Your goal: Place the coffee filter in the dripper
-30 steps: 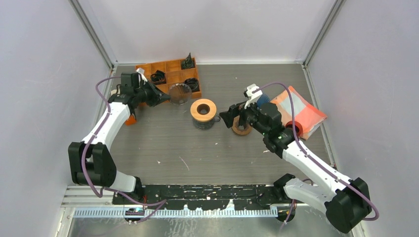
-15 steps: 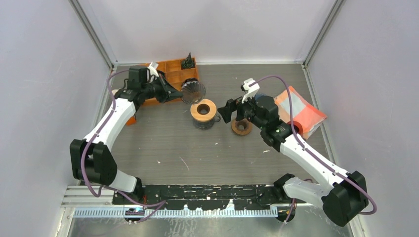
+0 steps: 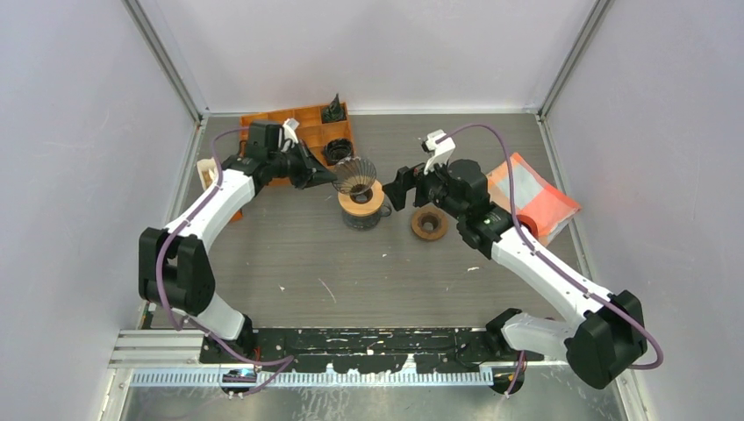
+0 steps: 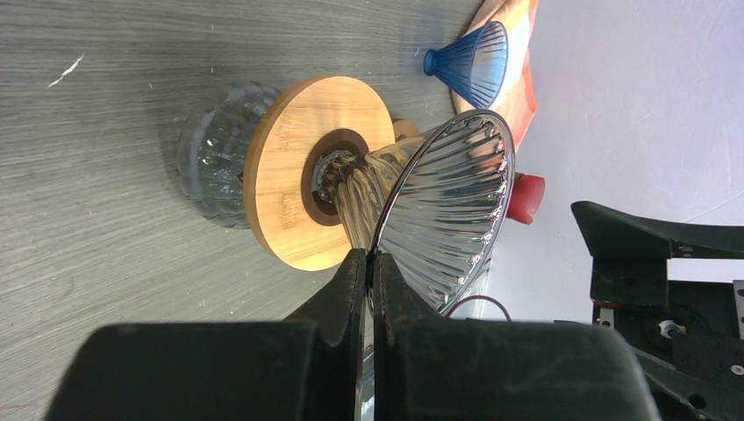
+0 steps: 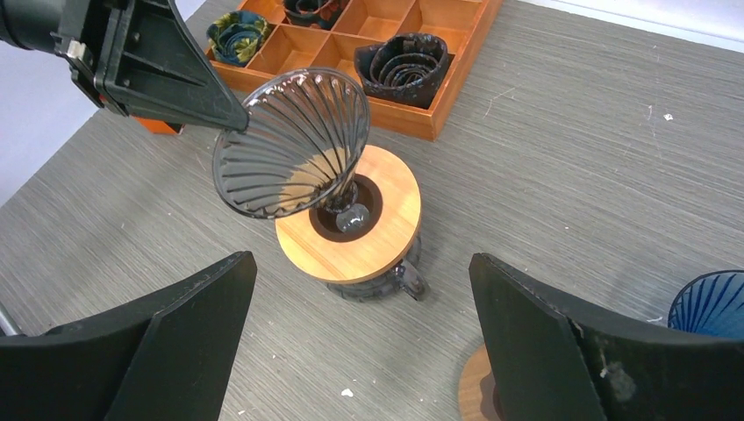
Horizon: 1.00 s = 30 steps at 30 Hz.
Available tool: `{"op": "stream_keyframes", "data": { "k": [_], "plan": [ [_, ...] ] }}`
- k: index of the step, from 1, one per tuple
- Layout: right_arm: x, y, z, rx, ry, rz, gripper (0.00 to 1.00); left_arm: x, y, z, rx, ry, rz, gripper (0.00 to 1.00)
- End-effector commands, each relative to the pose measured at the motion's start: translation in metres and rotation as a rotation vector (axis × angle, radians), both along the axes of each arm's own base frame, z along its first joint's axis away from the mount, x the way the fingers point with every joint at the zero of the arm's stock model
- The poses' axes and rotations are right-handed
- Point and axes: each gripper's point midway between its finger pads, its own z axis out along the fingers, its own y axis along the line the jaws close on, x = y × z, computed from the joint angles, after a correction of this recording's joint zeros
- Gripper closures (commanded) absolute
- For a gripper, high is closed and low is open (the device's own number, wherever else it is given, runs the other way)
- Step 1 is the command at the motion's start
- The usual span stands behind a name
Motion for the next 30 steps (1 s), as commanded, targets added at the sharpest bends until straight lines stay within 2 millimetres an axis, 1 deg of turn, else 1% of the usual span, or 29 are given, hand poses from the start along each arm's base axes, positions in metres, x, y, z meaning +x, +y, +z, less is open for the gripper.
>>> {"op": "stream_keyframes", "data": {
  "k": [1,6,12,14,17,21,23,26,30],
  "plan": [
    [0.010,0.010,0.035,0.057,-0.053,0.004,0.02,0.006,-0.014,0.023,-0.041,-0.073,-0.061,1.00],
    [0.021,0.019,0.034,0.052,-0.013,0.010,0.03,0.006,-0.018,0.014,-0.034,-0.053,-0.075,1.00],
    [0.041,0.033,0.025,0.032,0.084,-0.002,0.08,0.005,-0.018,0.005,-0.015,-0.034,-0.082,1.00],
    [0.047,0.041,0.021,0.022,0.113,0.013,0.10,0.005,-0.017,0.003,-0.009,-0.032,-0.080,1.00],
    [0.056,0.048,0.015,0.007,0.149,0.018,0.17,0.005,-0.016,0.000,-0.001,-0.026,-0.082,1.00],
    [0.064,0.056,0.004,-0.008,0.207,0.030,0.30,0.004,-0.016,-0.002,0.010,-0.021,-0.085,1.00],
    [0.068,0.059,-0.003,-0.013,0.239,0.029,0.36,0.005,-0.015,-0.003,0.015,-0.017,-0.087,1.00],
    [0.072,0.062,-0.014,-0.013,0.274,0.025,0.41,0.004,-0.015,-0.003,0.019,-0.018,-0.090,1.00],
    [0.075,0.064,-0.027,-0.013,0.311,0.019,0.54,0.004,-0.015,-0.004,0.025,-0.015,-0.092,1.00]
  ]
}}
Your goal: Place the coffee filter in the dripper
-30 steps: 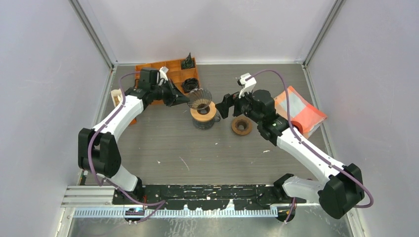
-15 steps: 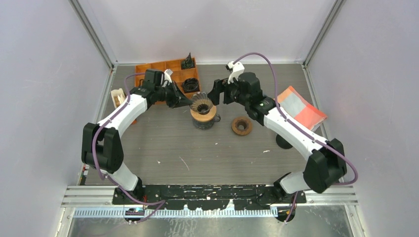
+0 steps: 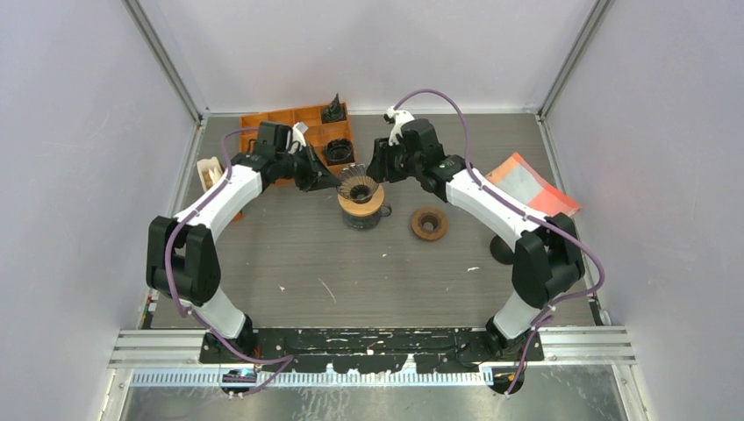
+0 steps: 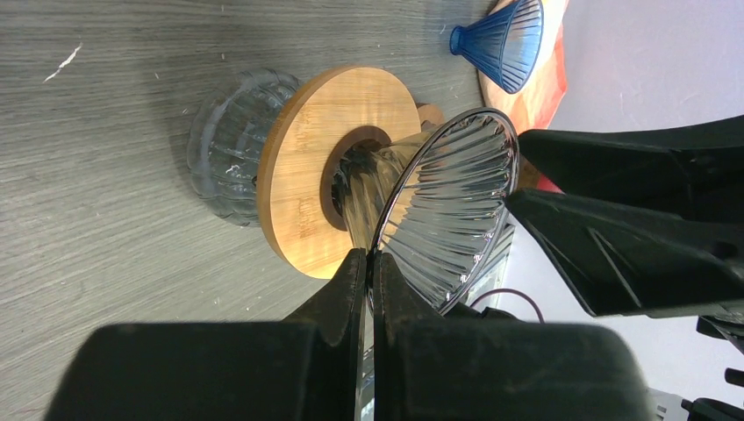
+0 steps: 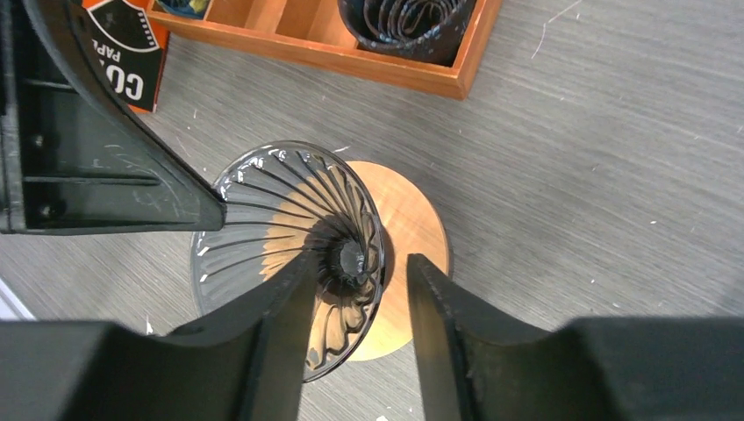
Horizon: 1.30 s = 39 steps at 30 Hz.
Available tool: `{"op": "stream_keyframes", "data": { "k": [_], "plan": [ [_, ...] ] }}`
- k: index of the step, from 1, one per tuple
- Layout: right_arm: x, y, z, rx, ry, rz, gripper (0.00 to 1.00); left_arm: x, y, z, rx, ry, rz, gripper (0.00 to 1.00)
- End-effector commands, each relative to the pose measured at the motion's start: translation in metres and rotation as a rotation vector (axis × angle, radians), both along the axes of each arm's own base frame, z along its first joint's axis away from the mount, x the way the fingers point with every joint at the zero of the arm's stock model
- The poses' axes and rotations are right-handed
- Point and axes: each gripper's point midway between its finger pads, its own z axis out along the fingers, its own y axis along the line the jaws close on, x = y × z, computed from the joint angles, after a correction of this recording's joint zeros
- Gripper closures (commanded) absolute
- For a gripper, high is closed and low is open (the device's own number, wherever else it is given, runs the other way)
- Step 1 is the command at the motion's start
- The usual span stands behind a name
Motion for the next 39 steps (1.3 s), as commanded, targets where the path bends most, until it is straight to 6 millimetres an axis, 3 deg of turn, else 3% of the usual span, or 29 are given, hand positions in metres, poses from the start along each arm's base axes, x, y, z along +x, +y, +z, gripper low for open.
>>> {"op": "stream_keyframes", "data": {
  "k": [1,16,39],
  "plan": [
    [0.007,0.008,0.016,0.053,-0.004,0.003,0.56,0.004,-0.005,0.020,-0.018,-0.056,-0.035,1.00],
    [0.000,0.006,-0.028,0.022,0.125,0.027,0.96,0.004,-0.007,0.012,-0.001,-0.036,-0.042,1.00],
    [-0.022,-0.009,-0.103,-0.070,0.328,-0.003,0.99,0.001,-0.020,-0.003,0.026,0.002,-0.080,1.00]
  ]
}}
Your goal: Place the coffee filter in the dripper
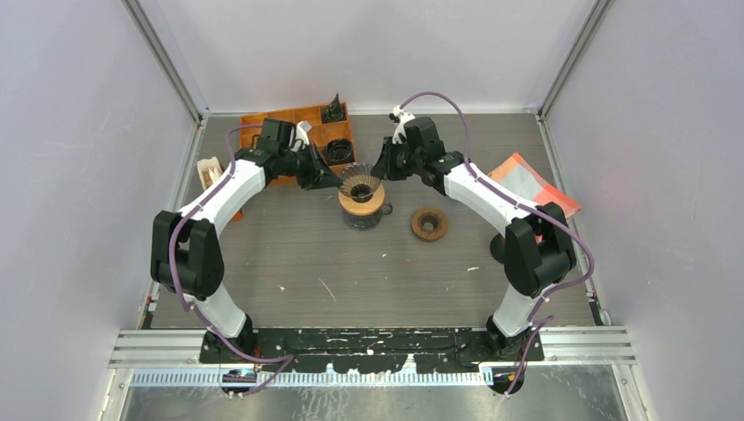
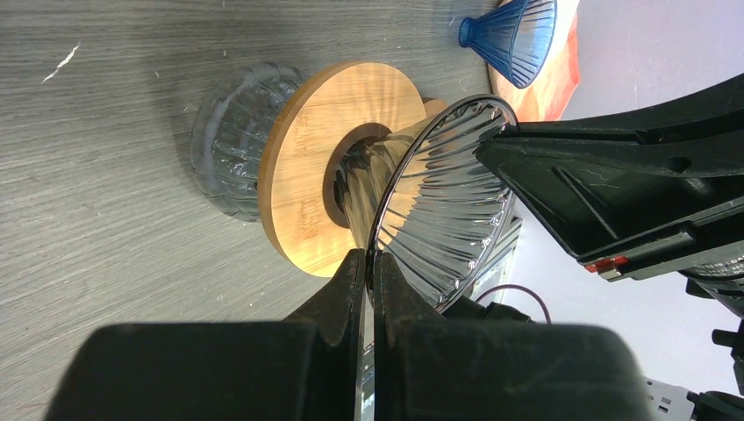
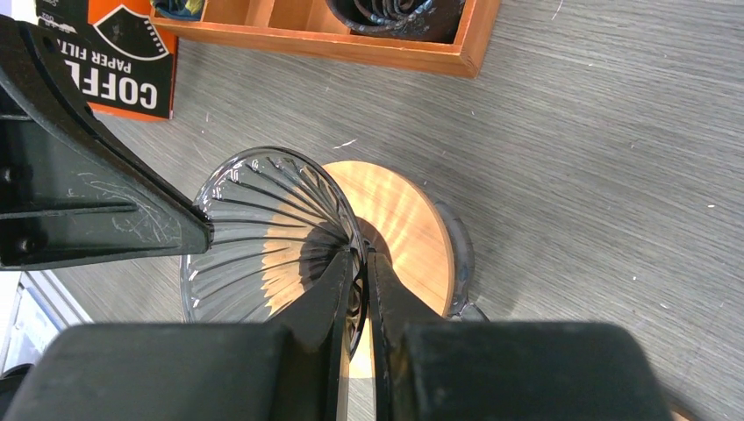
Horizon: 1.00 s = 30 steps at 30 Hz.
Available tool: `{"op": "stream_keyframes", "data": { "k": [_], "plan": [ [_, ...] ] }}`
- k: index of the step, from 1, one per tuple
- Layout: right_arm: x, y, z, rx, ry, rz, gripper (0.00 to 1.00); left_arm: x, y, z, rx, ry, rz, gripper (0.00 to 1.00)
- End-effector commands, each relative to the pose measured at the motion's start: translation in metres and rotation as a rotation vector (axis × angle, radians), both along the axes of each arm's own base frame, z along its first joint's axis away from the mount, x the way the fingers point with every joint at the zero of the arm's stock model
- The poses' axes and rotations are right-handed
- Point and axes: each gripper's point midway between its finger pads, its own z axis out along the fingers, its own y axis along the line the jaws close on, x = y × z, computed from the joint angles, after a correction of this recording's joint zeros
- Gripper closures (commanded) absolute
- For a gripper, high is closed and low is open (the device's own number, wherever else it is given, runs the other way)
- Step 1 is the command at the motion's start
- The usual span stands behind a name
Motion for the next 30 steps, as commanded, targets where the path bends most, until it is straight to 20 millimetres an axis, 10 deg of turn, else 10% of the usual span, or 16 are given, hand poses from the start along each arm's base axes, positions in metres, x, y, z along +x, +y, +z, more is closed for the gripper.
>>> {"op": "stream_keyframes", "data": {
  "k": [1,22,30],
  "plan": [
    [-0.033,-0.012,-0.075,-0.131,0.181,0.028,0.99,-0.001,-0.016,-0.001,0.002,-0.023,-0.053,1.00],
    [-0.062,-0.020,-0.116,-0.231,0.168,0.061,0.99,-0.027,-0.016,-0.049,0.136,0.046,-0.064,1.00],
    [-0.058,-0.012,-0.100,-0.195,0.124,0.071,0.99,-0.026,-0.012,-0.045,0.169,0.027,-0.055,1.00]
  ]
}}
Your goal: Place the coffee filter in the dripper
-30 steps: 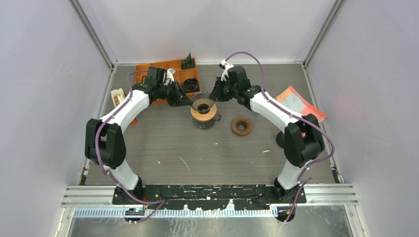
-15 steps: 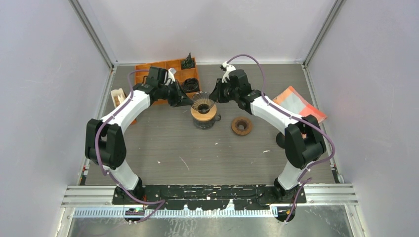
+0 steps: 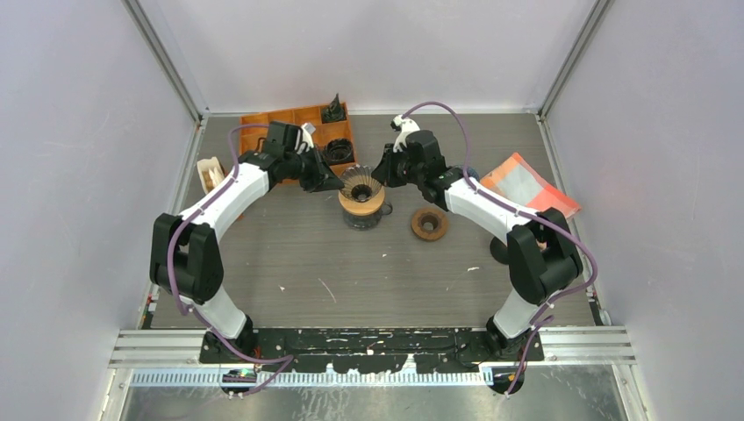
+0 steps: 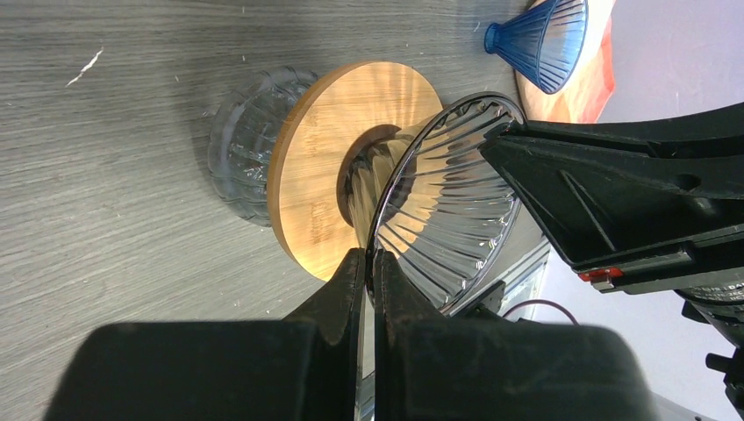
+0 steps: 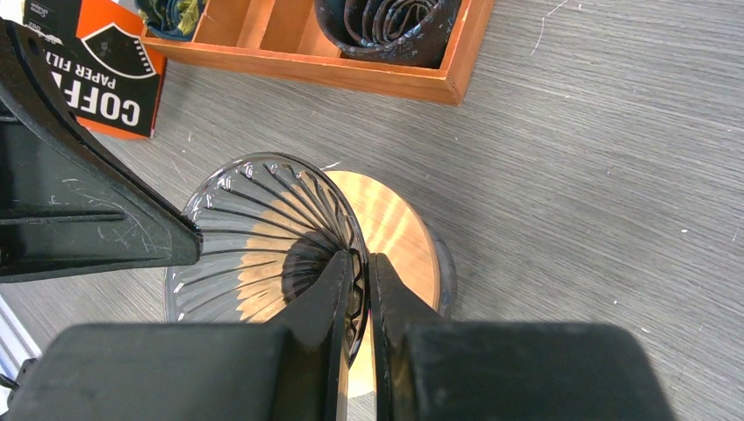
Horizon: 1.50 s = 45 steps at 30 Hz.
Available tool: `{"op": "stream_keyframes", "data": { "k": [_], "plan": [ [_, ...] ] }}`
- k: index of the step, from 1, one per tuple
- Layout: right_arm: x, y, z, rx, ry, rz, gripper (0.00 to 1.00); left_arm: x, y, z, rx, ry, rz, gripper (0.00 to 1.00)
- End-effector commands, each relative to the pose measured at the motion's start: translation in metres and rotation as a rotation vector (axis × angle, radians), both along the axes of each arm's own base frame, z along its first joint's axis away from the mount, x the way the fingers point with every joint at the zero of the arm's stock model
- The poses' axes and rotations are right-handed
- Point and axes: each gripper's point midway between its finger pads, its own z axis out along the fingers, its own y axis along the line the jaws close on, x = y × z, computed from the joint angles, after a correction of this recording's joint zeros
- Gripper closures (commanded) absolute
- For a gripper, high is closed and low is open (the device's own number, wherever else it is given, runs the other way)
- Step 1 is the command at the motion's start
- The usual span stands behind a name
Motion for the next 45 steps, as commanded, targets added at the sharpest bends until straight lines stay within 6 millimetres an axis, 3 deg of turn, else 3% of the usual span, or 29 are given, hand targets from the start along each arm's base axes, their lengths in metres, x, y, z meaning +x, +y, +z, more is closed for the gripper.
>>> {"op": "stream_keyframes", "data": {
  "k": [1,15,25,28,36,41,45],
  "plan": [
    [-0.055,-0.008,-0.083,-0.190,0.239,0.083,0.98,-0.021,-0.007,-0.033,0.096,0.058,-0.060,1.00],
    [-0.030,0.001,0.010,-0.098,0.040,0.062,0.73,0.001,-0.007,0.019,0.089,-0.066,-0.018,0.83],
    [-0.015,0.005,0.057,-0.063,-0.057,0.043,0.51,0.015,-0.005,0.053,0.089,-0.148,0.009,0.52],
    [-0.013,0.002,0.066,-0.063,-0.075,0.034,0.45,0.015,0.001,0.063,0.099,-0.171,0.019,0.47],
    [-0.019,-0.014,0.092,-0.064,-0.142,-0.005,0.32,0.008,0.042,0.078,0.184,-0.227,0.101,0.33],
    [-0.030,-0.031,0.109,-0.078,-0.210,-0.029,0.22,0.000,0.082,0.081,0.266,-0.254,0.187,0.28],
    [-0.040,-0.046,0.106,-0.089,-0.239,-0.055,0.14,-0.003,0.121,0.078,0.321,-0.251,0.270,0.27]
  ]
}}
